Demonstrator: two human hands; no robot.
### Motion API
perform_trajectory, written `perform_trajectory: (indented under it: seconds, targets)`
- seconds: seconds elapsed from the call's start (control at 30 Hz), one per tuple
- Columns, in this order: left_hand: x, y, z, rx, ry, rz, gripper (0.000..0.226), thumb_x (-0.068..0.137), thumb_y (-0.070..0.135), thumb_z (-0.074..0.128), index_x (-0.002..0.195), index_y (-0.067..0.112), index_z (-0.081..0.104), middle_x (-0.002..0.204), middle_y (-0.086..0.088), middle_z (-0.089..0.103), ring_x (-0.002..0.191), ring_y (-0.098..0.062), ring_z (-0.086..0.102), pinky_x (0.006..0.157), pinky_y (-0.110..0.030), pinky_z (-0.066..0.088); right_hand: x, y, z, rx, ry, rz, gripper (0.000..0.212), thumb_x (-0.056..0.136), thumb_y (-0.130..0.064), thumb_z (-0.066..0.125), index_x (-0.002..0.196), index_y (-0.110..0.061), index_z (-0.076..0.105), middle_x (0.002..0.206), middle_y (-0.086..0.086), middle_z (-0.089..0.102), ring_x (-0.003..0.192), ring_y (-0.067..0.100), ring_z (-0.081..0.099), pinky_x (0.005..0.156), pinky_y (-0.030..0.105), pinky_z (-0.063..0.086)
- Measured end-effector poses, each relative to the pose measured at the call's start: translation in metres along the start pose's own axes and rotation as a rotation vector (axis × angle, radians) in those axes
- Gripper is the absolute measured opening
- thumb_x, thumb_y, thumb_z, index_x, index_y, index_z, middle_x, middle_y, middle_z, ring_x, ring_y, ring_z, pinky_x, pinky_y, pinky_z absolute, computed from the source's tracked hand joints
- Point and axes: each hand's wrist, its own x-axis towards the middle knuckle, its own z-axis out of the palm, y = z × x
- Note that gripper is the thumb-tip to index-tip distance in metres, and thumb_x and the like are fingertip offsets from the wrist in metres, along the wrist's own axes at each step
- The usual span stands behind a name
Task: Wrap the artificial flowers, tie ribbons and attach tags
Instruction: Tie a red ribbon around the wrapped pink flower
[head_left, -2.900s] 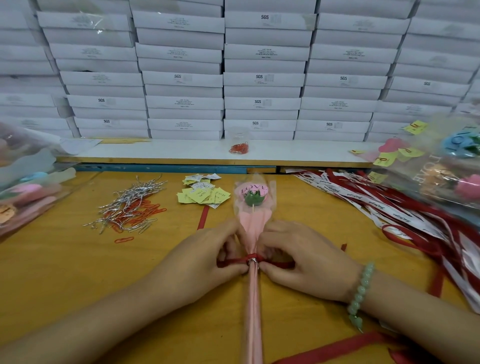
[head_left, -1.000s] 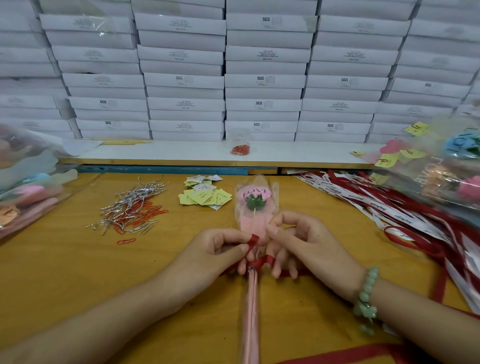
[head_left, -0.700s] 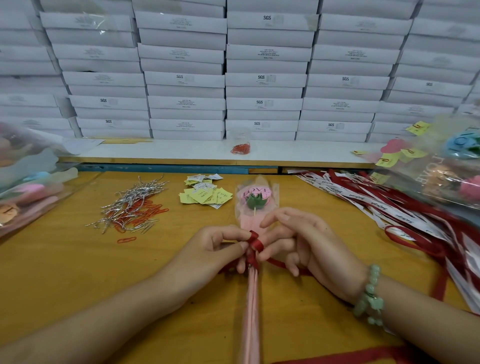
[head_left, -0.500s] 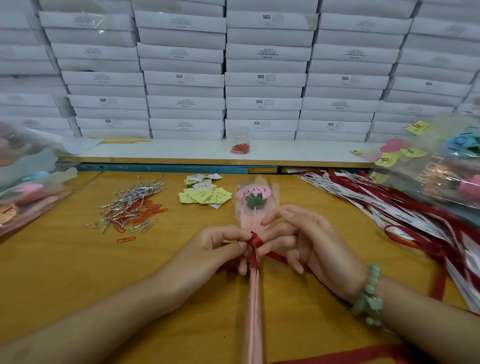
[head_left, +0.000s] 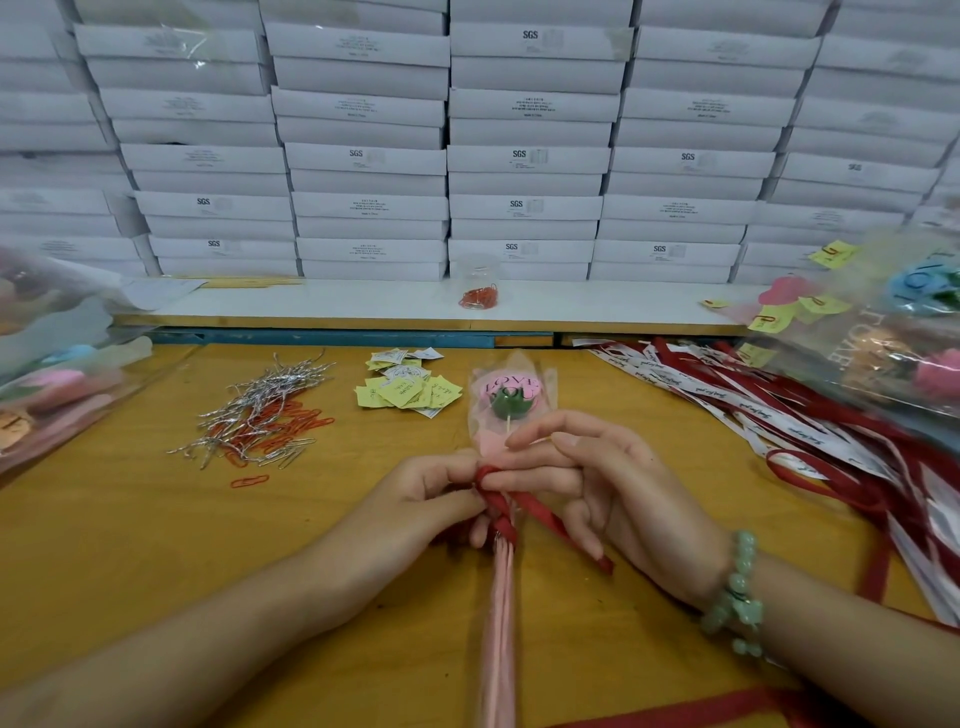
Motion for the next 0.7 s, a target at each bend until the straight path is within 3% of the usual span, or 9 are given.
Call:
perform_trajectory:
  seconds: [0.1, 0.2, 0.33, 0.4, 0.53, 0.7]
  targets:
    - [-0.001, -0.0015, -0.002, -0.073, -0.012, -0.02, 0.035, 0.083, 0.015, 0.056, 0.108, -0.007, 0.064, 0.075, -0.016, 0.056, 0.065, -0.012, 0.05, 0.064, -0.02, 0.041, 0.0007, -0.0005, -0.0006, 0.056, -0.049, 0.02, 0.033, 0.094, -0.026, 0.047, 0.113, 0.0, 0.052, 0.12, 0.02, 0.066, 0.112, 0.028, 0.065, 0.036, 0.017, 0.042]
    - [-0.0017, -0.0003, -0.0007, -0.046, 0.001, 0.007, 0.022, 0.088, 0.03, 0.069, 0.103, 0.015, 0.073, 0.064, 0.005, 0.061, 0.061, -0.005, 0.052, 0.061, -0.012, 0.041, 0.0012, -0.0006, -0.0006, 0.095, -0.086, 0.038, 0.039, 0.093, -0.025, 0.048, 0.119, 0.003, 0.049, 0.125, 0.021, 0.063, 0.111, 0.025, 0.065, 0.038, 0.017, 0.044]
    - [0.0008, -0.0034, -0.0009, -0.018, 0.048, 0.026, 0.027, 0.081, 0.038, 0.064, 0.102, 0.026, 0.075, 0.055, 0.006, 0.055, 0.054, -0.003, 0.048, 0.058, -0.009, 0.039, 0.0004, -0.0003, -0.0003, 0.101, -0.1, 0.053, 0.038, 0.092, -0.025, 0.049, 0.119, 0.001, 0.051, 0.125, 0.02, 0.063, 0.106, 0.021, 0.067, 0.038, 0.017, 0.044]
    - [0.0012, -0.0038, -0.0011, -0.014, 0.04, 0.032, 0.026, 0.079, 0.037, 0.067, 0.1, 0.025, 0.076, 0.058, 0.002, 0.057, 0.051, -0.003, 0.046, 0.056, -0.01, 0.038, -0.0002, 0.0004, -0.0001, 0.064, -0.092, 0.038, 0.034, 0.094, -0.024, 0.049, 0.118, 0.0, 0.053, 0.124, 0.019, 0.064, 0.104, 0.02, 0.068, 0.037, 0.016, 0.042]
    - [0.003, -0.0053, -0.0005, 0.019, 0.051, 0.014, 0.03, 0.076, 0.035, 0.07, 0.095, 0.013, 0.077, 0.074, -0.029, 0.062, 0.047, -0.004, 0.045, 0.054, -0.013, 0.039, -0.0005, 0.0004, -0.0001, -0.075, -0.018, -0.019, 0.028, 0.092, -0.031, 0.051, 0.108, -0.012, 0.064, 0.115, 0.015, 0.069, 0.092, 0.016, 0.071, 0.036, 0.014, 0.036]
    - [0.0017, -0.0012, 0.0016, -0.007, 0.03, 0.02, 0.024, 0.076, 0.033, 0.069, 0.091, 0.017, 0.078, 0.088, -0.032, 0.064, 0.048, -0.004, 0.045, 0.055, -0.012, 0.04, 0.0005, -0.0005, -0.0016, -0.094, 0.01, -0.02, 0.027, 0.09, -0.032, 0.051, 0.103, -0.015, 0.067, 0.11, 0.015, 0.071, 0.082, 0.012, 0.069, 0.037, 0.015, 0.035]
